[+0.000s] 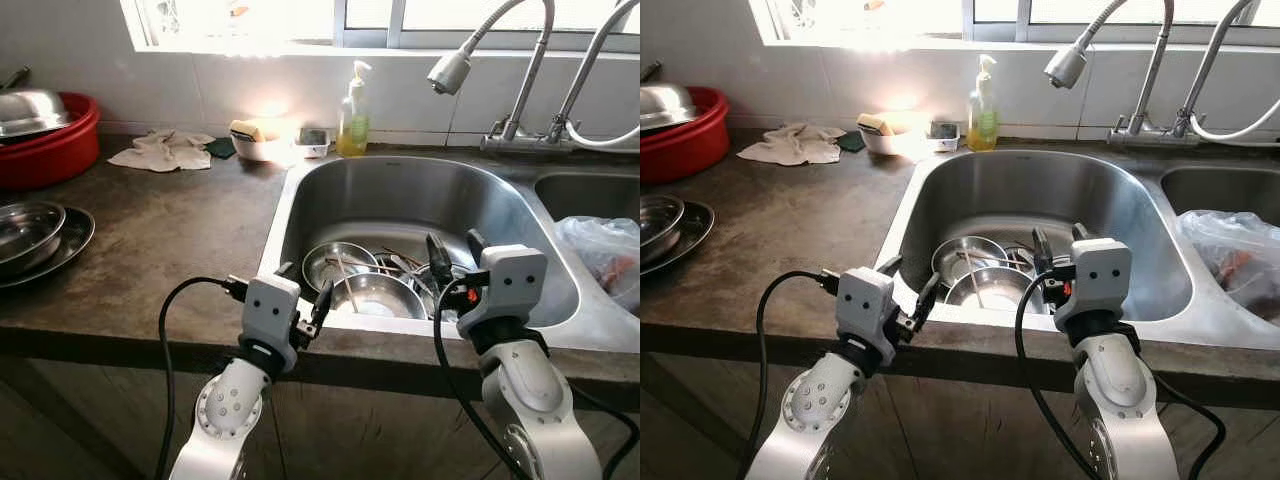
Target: Kitchen organization
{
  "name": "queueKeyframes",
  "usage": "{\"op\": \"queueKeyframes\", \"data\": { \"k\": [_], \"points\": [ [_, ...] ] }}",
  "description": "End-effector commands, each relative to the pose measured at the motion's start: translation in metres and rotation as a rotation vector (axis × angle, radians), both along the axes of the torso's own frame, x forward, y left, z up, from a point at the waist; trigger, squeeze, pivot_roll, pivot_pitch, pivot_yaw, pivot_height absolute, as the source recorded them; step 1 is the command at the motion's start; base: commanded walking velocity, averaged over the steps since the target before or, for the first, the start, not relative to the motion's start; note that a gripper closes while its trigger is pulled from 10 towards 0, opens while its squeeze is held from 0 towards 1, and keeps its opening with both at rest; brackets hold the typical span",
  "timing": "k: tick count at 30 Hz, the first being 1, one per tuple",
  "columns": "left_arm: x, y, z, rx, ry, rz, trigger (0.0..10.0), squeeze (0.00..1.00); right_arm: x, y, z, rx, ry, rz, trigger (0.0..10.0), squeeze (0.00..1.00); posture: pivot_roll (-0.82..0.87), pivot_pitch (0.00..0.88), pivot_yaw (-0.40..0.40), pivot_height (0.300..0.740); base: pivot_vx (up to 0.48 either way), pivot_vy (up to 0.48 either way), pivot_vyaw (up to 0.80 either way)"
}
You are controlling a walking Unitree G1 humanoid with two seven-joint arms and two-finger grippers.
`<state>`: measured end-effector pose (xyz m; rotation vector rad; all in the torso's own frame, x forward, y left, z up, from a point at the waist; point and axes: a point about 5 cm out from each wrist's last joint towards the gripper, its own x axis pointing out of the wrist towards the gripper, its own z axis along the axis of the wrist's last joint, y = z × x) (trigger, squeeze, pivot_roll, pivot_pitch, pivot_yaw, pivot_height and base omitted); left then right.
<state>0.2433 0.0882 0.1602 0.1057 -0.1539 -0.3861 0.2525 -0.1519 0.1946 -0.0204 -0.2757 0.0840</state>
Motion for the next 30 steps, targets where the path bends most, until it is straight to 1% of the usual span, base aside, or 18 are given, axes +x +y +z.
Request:
{"op": "queueKeyframes", "data": {
  "k": [1,9,21,30],
  "points": [
    [-0.0035,-0.0011,0.0036,-0.01,-0.007,0.005,10.0,0.0,0.0013,0.0037,0.0033,0.012,-0.006,0.011,10.0,0.0,0.05,0.018,-0.033,0.74,-0.281,0.0,0.0],
    [-0.0048,-0.0054,0.0024,-0.012,-0.003,-0.003,10.0,0.0,0.0023,0.007,0.0036,0.02,-0.004,0.019,10.0,0.0,0.05,0.01,-0.032,0.74,-0.286,0.0,0.0],
    [-0.003,-0.005,0.0019,0.0,-0.002,-0.006,10.0,0.0,0.004,0.0087,0.0043,0.017,-0.003,0.023,10.0,0.0,0.05,0.003,-0.029,0.74,-0.296,0.0,0.0],
    [-0.0022,-0.0047,0.0001,0.003,0.003,-0.003,10.0,0.0,0.004,0.0094,0.0029,0.011,0.003,0.022,10.0,0.0,0.05,0.014,-0.027,0.74,-0.289,0.0,0.0]
  ]
}}
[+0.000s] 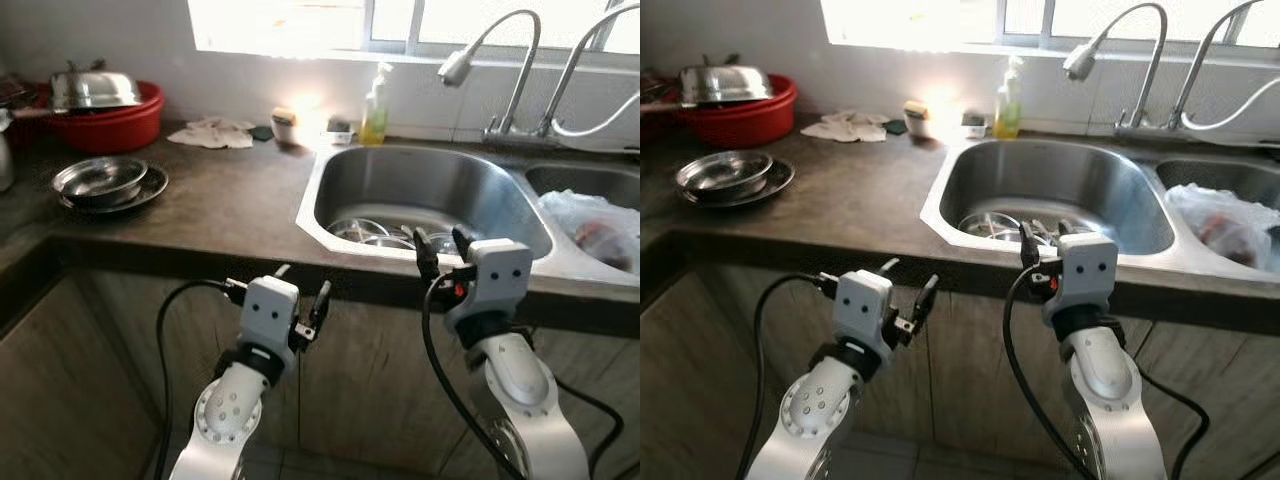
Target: Kitchen organization
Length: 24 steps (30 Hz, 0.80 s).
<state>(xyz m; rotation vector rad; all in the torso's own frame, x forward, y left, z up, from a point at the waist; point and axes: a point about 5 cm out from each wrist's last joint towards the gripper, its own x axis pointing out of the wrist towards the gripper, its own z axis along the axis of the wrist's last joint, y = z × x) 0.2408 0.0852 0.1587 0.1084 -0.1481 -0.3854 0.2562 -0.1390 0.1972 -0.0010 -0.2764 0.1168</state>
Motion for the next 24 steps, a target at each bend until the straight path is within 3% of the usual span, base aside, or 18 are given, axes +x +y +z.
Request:
{"op": "queueKeyframes", "data": {
  "k": [1,6,17,24],
  "points": [
    [0.0004,-0.0017,0.0016,-0.001,-0.002,-0.003,10.0,0.0,0.0002,-0.0031,0.0,-0.005,0.003,-0.013,10.0,0.0,0.05,0.015,-0.028,0.74,-0.259,0.0,0.0],
    [0.0024,-0.0013,0.0054,-0.026,-0.014,0.017,10.0,0.0,0.0002,-0.0004,-0.002,-0.012,0.011,-0.007,10.0,0.0,0.05,0.018,-0.027,0.74,0.0,0.0,0.0],
    [0.0059,-0.0028,0.0078,-0.016,-0.032,0.023,10.0,0.0,0.0024,0.0006,-0.0012,-0.022,0.009,-0.005,10.0,0.0,0.05,0.023,-0.03,0.74,0.0,0.0,0.8],
    [0.0064,-0.0037,0.0077,-0.015,-0.035,0.027,10.0,0.0,0.0034,0.0026,-0.0004,-0.019,0.007,0.0,10.0,0.0,0.05,0.026,-0.029,0.74,0.259,0.0,0.8]
  ]
}}
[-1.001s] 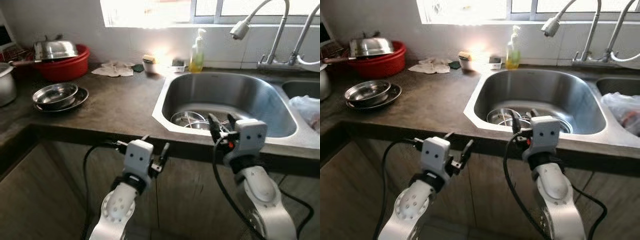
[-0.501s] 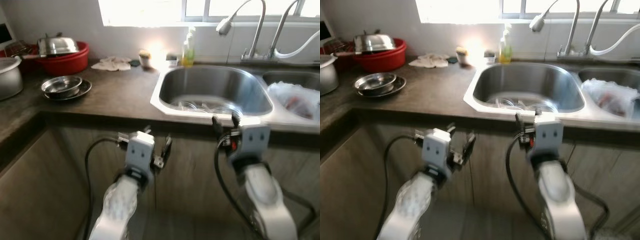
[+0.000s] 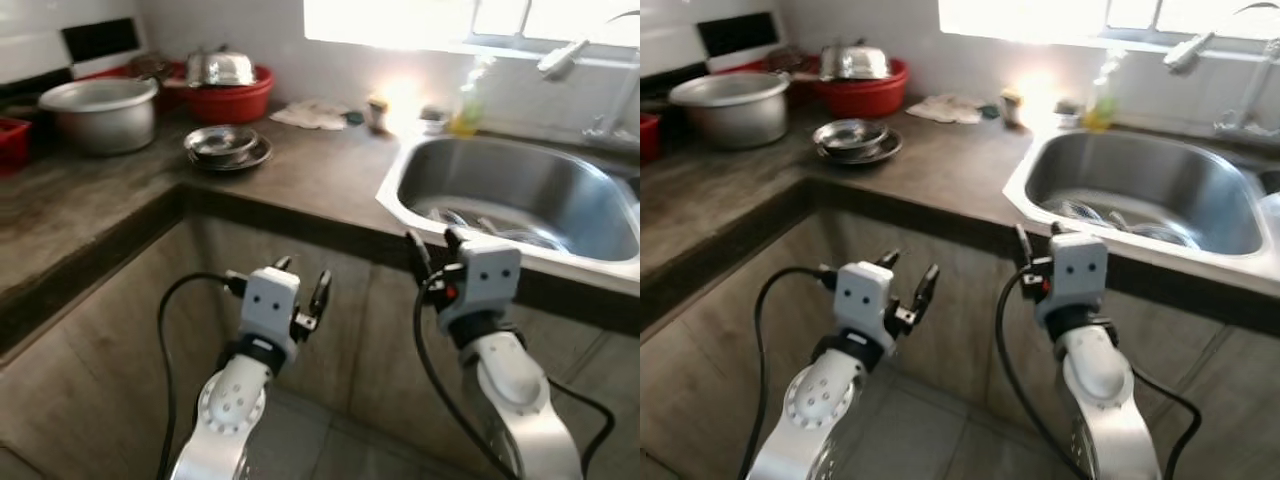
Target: Kitchen organization
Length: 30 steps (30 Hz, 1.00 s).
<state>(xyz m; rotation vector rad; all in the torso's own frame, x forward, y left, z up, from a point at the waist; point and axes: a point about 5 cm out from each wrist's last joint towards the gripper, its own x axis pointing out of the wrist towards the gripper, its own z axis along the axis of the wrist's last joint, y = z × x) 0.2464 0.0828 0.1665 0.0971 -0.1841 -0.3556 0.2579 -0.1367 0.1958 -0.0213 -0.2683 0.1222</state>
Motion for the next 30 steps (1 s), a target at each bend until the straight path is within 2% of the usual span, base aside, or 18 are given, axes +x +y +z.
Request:
{"op": "queueKeyframes", "data": {
  "k": [1,23,30],
  "points": [
    [0.001,-0.0016,0.0003,0.006,-0.003,0.0,10.0,0.0,0.0019,0.0008,0.001,0.004,0.0,-0.001,10.0,0.0,0.05,0.027,-0.028,0.74,0.292,0.0,0.8],
    [0.0023,-0.0017,-0.0004,0.01,0.001,0.002,10.0,0.0,0.0072,0.0055,0.0032,0.02,-0.008,0.011,10.0,0.0,0.06,0.018,-0.03,0.74,0.291,0.0,0.8],
    [0.0025,-0.0019,-0.0005,0.011,0.0,-0.002,10.0,0.0,0.0092,0.0062,0.0039,0.031,-0.007,0.016,10.0,0.0,0.06,0.011,-0.03,0.74,0.282,0.0,0.0]
  ]
}}
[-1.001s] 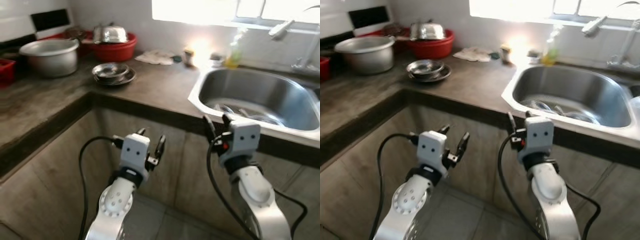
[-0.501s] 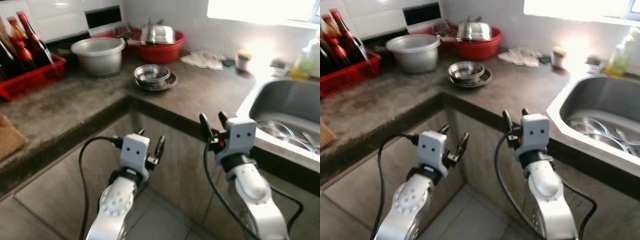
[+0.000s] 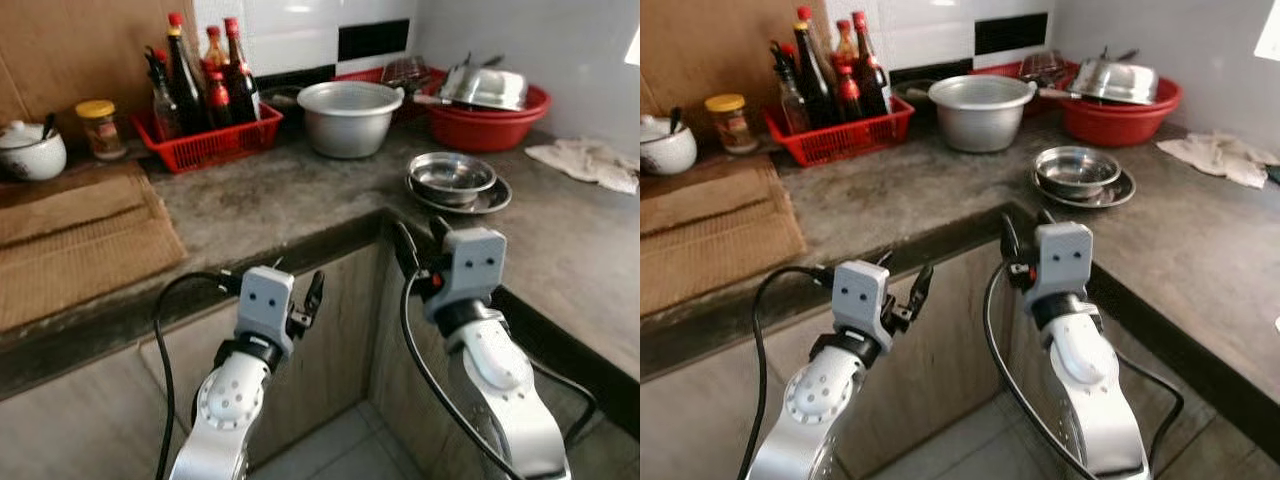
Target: Kitchen organization
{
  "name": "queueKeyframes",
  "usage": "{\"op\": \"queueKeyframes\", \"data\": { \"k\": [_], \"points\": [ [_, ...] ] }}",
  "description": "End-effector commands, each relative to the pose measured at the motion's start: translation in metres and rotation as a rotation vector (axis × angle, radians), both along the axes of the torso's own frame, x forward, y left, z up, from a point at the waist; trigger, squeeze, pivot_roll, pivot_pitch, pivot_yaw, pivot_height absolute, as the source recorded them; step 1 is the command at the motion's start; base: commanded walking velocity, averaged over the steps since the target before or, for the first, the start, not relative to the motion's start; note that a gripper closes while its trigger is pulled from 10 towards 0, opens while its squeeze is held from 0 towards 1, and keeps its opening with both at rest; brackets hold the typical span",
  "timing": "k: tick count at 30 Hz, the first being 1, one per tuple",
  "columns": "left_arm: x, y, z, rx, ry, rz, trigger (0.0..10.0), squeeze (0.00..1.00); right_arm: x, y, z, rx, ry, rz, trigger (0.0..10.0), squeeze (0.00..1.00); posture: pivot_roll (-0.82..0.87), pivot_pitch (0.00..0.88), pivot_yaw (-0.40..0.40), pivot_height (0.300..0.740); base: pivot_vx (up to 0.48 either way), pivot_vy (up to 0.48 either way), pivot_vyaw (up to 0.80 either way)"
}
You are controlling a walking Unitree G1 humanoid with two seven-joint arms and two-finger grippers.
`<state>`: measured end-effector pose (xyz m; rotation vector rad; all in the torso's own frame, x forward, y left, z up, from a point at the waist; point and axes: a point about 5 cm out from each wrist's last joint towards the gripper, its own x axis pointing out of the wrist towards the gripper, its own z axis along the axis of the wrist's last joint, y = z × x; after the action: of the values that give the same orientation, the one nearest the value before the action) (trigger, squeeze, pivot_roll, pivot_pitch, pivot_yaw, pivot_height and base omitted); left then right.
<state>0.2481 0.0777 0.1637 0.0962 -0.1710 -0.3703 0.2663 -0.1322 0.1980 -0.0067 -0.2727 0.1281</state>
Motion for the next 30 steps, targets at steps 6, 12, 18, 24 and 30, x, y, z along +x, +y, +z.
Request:
{"op": "queueKeyframes", "data": {
  "k": [6,12,18,24,30],
  "points": [
    [0.0011,0.0033,0.0023,0.009,-0.014,0.01,10.0,0.0,0.0029,0.0028,0.0034,0.021,-0.012,0.01,10.0,0.0,0.06,0.006,-0.031,0.74,0.282,0.0,0.0],
    [0.002,0.0034,0.0025,0.01,-0.014,0.01,10.0,0.0,0.0056,0.0031,0.0033,0.025,0.0,0.009,10.0,0.0,0.06,0.013,-0.03,0.74,0.283,0.0,-0.27],
    [0.0022,0.0031,0.002,0.01,-0.012,0.009,10.0,0.0,0.0068,0.0032,0.0037,0.023,-0.001,0.006,10.0,0.0,0.06,0.018,-0.03,0.74,0.282,0.0,-0.8],
    [0.0019,0.0028,0.002,0.005,-0.011,0.01,10.0,0.0,0.0071,0.0079,0.0049,0.018,-0.011,0.032,10.0,0.0,0.06,0.022,-0.03,0.74,0.281,0.0,-0.36],
    [0.0019,0.0034,0.0001,0.007,-0.002,0.011,10.0,0.0,0.0095,0.0071,0.0051,0.023,-0.005,0.024,10.0,0.0,0.06,0.027,-0.031,0.74,0.27,0.0,0.0]
  ]
}}
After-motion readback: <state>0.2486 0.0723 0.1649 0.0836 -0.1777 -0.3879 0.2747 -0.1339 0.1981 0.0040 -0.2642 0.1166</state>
